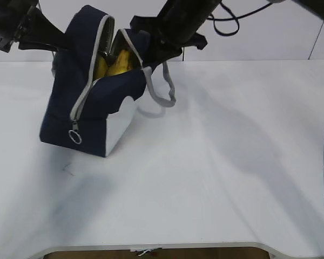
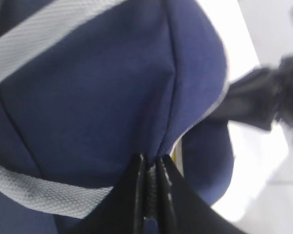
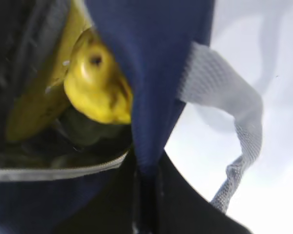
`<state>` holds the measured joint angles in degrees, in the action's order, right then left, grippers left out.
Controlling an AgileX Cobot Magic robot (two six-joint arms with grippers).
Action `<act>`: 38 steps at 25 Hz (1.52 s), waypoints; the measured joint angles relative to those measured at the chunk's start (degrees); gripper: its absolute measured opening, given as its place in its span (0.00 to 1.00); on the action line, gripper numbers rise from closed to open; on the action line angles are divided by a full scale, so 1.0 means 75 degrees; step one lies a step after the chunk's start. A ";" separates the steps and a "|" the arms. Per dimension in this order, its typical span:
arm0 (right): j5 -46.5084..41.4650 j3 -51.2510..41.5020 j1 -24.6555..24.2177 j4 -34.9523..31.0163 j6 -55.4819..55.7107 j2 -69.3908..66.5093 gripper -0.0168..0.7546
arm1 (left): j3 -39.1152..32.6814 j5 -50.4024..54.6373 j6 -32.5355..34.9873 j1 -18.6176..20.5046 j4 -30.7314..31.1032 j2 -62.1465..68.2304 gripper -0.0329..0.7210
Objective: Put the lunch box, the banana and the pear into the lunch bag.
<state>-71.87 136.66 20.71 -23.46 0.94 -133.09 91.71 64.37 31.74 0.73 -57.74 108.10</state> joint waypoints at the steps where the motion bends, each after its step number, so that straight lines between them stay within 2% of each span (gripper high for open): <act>1: -0.0027 0.0000 0.0000 0.0088 -0.0034 0.0167 0.04 | 0.0000 0.0156 -0.0003 -0.0063 -0.0074 0.0000 0.06; 6: -0.0196 0.0000 0.0000 0.0691 -0.0305 0.0974 0.04 | 0.0000 0.0309 -0.0190 -0.0554 -0.0743 0.0010 0.06; 13: -0.0283 -0.0949 -0.0015 0.1616 -0.0404 0.1981 0.04 | 0.0000 0.0275 -0.0423 -0.1256 -0.0762 0.0029 0.06; 15: -0.0299 -0.1241 -0.0015 0.1693 -0.0505 0.2049 0.04 | 0.0000 0.0206 -0.0423 -0.1378 -0.0762 0.0029 0.09; 17: -0.0316 -0.1351 -0.0015 0.1713 -0.0626 0.2049 0.04 | 0.0000 0.0126 -0.0446 -0.1487 -0.0762 0.0029 0.06; 20: -0.0316 -0.1369 -0.0015 0.1736 -0.0820 0.2049 0.04 | 0.0000 -0.0116 -0.0446 -0.1593 -0.0742 0.0029 0.06; 26: -0.0292 -0.1373 -0.0015 0.1887 -0.0906 0.2018 0.04 | 0.0000 -0.0824 -0.0446 -0.2125 -0.0496 0.0029 0.06; 38: -0.0153 -0.1373 -0.0015 0.1847 -0.0939 0.1782 0.04 | 0.0000 -0.1349 -0.0591 -0.2254 0.0143 0.0186 0.06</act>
<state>-73.01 126.36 20.60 -9.61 -6.10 -119.72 91.71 54.26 27.31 -16.17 -56.67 109.49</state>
